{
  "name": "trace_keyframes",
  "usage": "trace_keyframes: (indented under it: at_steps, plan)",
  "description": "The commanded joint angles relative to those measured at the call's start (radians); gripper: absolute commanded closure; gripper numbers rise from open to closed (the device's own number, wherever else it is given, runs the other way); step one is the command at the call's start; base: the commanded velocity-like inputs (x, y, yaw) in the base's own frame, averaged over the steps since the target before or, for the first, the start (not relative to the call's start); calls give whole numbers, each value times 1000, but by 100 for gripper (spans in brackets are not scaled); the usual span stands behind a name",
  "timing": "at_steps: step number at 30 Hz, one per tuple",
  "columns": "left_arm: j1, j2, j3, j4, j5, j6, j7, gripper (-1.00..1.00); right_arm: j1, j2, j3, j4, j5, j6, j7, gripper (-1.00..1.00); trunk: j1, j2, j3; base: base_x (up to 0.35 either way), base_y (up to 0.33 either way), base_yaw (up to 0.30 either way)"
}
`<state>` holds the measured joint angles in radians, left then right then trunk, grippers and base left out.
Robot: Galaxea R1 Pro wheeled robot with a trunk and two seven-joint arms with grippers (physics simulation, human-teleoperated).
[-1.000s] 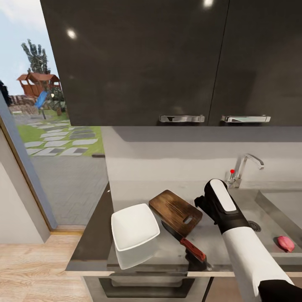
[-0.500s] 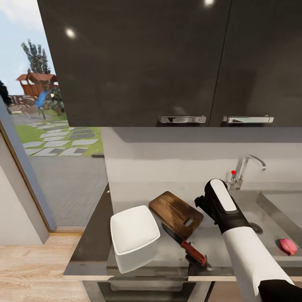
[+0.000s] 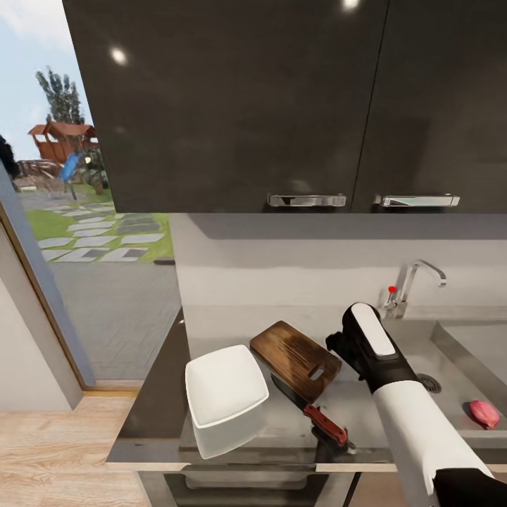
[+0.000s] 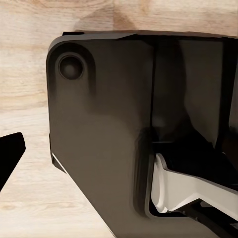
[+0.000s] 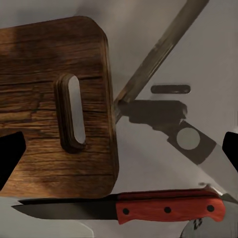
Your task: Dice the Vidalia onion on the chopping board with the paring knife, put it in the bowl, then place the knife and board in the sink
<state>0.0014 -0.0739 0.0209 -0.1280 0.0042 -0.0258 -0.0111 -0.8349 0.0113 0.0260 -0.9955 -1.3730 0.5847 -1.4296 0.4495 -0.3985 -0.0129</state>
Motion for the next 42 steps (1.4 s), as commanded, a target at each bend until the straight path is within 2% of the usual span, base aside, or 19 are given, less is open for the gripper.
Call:
trace_keyframes:
  at_steps: [1,7,21,25,26,35,42]
  plan:
    - [0,0,2,-1,0,-2,-1,-100,-5,0,1,26,-5,11,22,-100,1,-2,-1,0,0,0]
    - [0,0,2,-1,0,-2,-1,-100,-27,-1,3,96,-4,11,45,-100,1,-2,-1,0,0,0]
    - [0,-1,2,-1,0,-2,-1,-100,-33,-2,4,113,3,8,39,-100,1,-2,-1,0,0,0]
    - [0,-1,2,-1,0,-2,-1,-100,-33,-2,4,113,10,7,12,-100,1,-2,-1,0,0,0]
    - [0,-1,2,-1,0,-2,-1,-100,-33,-2,5,113,17,6,-24,-100,1,-2,-1,0,0,0]
    - [0,-1,2,-1,0,-2,-1,-100,-33,-2,4,113,20,-11,-83,-100,1,-2,-1,0,0,0]
    - [0,-1,2,-1,0,-2,-1,-100,-33,2,23,113,19,-15,-96,-100,1,-2,-1,16,26,0]
